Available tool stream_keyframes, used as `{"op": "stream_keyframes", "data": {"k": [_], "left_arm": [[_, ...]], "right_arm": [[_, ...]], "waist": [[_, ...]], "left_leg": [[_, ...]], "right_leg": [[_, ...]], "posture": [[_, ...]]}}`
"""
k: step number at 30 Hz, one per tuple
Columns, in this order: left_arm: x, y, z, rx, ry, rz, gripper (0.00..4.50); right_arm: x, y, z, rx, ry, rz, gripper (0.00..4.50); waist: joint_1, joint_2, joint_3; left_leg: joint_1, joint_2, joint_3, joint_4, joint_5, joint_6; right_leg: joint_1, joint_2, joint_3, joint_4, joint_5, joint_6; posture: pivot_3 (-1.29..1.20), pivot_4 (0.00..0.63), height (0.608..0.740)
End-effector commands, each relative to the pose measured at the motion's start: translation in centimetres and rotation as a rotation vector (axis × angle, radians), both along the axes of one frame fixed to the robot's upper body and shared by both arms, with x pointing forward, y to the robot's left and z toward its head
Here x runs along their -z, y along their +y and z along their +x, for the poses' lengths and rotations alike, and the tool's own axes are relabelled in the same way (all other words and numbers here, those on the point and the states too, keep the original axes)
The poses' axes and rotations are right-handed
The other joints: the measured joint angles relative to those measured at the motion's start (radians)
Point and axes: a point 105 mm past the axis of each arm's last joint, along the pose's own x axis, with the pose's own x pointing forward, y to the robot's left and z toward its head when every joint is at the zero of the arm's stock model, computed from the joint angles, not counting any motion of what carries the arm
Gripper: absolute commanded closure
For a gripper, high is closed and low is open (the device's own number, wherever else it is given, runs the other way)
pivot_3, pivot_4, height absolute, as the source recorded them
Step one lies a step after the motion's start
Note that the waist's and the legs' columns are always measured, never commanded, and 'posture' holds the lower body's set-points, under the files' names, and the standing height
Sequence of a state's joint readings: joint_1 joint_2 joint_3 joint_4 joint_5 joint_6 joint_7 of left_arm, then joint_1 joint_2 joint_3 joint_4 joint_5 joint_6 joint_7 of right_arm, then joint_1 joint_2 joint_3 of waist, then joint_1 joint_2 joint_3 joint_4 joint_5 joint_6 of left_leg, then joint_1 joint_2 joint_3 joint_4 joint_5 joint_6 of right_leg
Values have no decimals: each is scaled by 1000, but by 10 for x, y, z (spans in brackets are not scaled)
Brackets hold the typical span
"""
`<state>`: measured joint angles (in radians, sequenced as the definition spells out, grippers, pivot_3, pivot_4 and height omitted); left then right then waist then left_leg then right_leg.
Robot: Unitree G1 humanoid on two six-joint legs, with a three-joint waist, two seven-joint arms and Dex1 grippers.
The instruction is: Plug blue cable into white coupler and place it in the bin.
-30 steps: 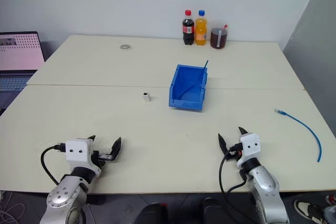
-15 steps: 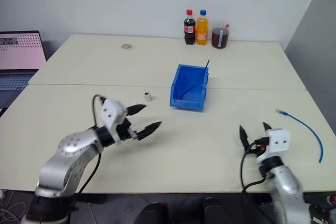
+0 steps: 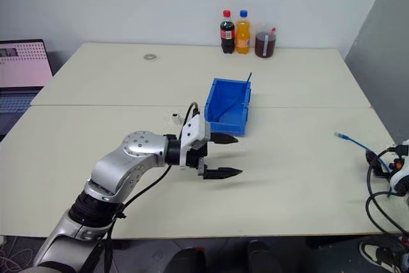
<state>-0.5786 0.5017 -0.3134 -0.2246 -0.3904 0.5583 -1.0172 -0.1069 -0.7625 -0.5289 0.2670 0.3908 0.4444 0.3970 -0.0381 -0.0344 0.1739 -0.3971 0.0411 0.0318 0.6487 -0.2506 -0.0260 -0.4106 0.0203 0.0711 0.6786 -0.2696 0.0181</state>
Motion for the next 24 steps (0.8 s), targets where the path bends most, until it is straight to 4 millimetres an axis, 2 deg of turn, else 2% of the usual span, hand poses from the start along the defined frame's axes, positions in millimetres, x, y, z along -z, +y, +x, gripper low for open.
{"op": "stream_keyframes", "data": {"k": [1, 7, 8, 14, 16, 20, 24], "left_arm": [[-6, -4, -2, 34, -42, -11, 0], [-4, -12, -3, 86, -56, 19, 0], [-4, -14, -3, 91, -58, 22, 0], [-4, -16, -4, 96, -62, 31, 0], [-6, -17, -3, 91, -63, 26, 0], [-9, -17, -2, 84, -65, 16, 0], [-8, -16, 0, 77, -72, 23, 0]], "right_arm": [[1, -23, -2, 22, 66, -30, 24], [25, -28, -5, 28, 183, 54, 24], [30, -26, -6, 20, 213, 85, 197], [43, -19, -12, 8, 277, 189, 1561], [43, -15, -13, -13, 265, 209, 2027], [42, -13, -17, -39, 263, 206, 3273], [33, -5, -19, -117, 241, 220, 4343]], "waist": [[0, 0, 0], [2, 0, 0], [1, 0, 0], [2, 0, 0], [4, 0, 0], [5, 0, 0], [5, 0, 0]], "left_leg": [[0, 0, 0, 0, 0, 0], [0, -1, 0, 0, 0, 0], [0, -1, 0, 0, 0, 0], [1, 0, 0, 0, 0, 0], [1, 0, 0, 1, 0, 0], [1, 0, 0, 1, 0, 0], [1, 0, 0, 1, 0, 0]], "right_leg": [[0, 0, 0, 0, 0, 0], [0, 0, 0, -1, 0, 0], [0, 0, 0, -1, 0, 0], [2, 0, -1, -1, 0, 1], [2, 0, -1, -1, 0, 1], [3, 0, -1, -2, 0, 1], [3, 0, -2, -2, 0, 1]], "posture": [[0, 150, 740], [0, 150, 740], [0, 150, 740], [0, 150, 740], [0, 150, 740], [0, 150, 740], [0, 150, 740]]}}
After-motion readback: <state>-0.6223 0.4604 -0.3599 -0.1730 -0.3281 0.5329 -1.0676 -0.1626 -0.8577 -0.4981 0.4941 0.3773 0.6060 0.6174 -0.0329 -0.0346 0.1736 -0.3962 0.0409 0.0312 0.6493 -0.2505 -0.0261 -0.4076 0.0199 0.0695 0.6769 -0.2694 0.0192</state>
